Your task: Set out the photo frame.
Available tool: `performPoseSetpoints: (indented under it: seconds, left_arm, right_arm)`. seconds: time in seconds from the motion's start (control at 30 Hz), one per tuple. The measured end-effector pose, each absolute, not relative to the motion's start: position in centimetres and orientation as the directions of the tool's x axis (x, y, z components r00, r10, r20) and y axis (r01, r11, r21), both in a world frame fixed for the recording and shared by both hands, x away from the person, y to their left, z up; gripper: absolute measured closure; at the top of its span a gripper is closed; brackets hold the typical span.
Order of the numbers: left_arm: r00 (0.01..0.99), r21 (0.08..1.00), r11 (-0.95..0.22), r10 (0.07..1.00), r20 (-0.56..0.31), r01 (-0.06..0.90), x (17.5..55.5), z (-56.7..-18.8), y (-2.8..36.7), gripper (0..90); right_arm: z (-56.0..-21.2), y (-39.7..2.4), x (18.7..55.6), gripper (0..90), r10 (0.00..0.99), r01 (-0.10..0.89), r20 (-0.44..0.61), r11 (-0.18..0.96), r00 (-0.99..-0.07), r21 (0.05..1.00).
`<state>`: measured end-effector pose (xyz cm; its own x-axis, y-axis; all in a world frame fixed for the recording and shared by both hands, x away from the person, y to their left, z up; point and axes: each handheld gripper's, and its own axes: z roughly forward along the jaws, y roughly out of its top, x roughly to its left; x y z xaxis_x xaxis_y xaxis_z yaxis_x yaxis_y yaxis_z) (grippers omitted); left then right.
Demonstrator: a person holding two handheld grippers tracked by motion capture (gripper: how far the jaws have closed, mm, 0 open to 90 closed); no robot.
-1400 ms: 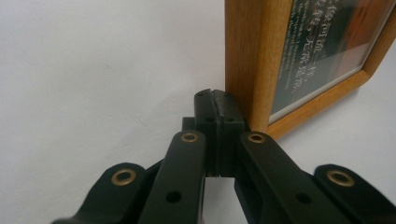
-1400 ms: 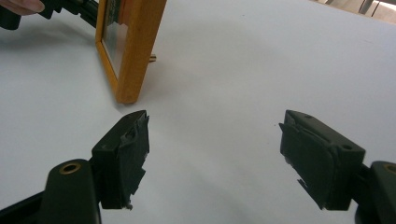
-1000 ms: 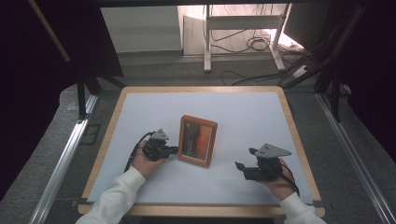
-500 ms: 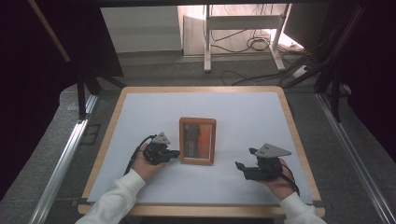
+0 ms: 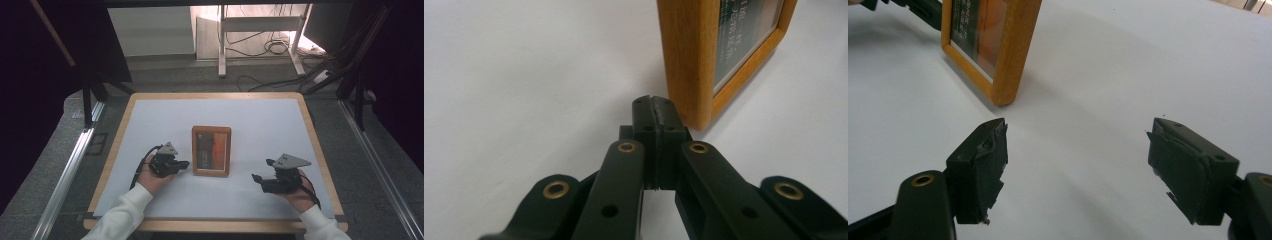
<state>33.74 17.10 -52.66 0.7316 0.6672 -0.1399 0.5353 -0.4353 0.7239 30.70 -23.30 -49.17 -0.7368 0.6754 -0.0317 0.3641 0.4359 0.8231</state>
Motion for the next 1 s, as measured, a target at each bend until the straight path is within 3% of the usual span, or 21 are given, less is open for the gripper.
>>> performPoseSetpoints:
  seconds: [0.1, 0.2, 0.33, 0.47, 1.0]
  left_arm:
    - [0.711, 0.737, -0.409, 0.690, -0.136, 0.538, 33.1, -52.2, 18.1, 90.0]
    - [0.686, 0.751, -0.376, 0.715, -0.137, 0.542, 32.5, -51.8, 19.2, 84.1]
    - [0.644, 0.766, -0.329, 0.752, -0.141, 0.552, 31.3, -51.7, 20.5, 58.7]
    - [0.628, 0.769, -0.318, 0.767, -0.136, 0.555, 30.3, -51.7, 21.1, 43.2]
    - [0.626, 0.771, -0.299, 0.763, -0.161, 0.563, 30.7, -51.8, 21.2, 33.3]
  right_arm:
    - [-49.5, -23.6, 30.7, 23.7, 0.678, 0.371, -0.024, 0.431, -0.734, 0.822]
    - [-49.7, -24.2, 30.9, 23.4, 0.691, 0.384, -0.014, 0.418, -0.723, 0.823]
    - [-50.0, -25.2, 31.2, 22.7, 0.724, 0.413, 0.015, 0.376, -0.690, 0.830]
    - [-50.5, -26.4, 31.6, 22.2, 0.761, 0.458, 0.066, 0.316, -0.645, 0.831]
    - [-50.8, -27.1, 31.9, 18.8, 0.785, 0.466, 0.079, 0.280, -0.615, 0.839]
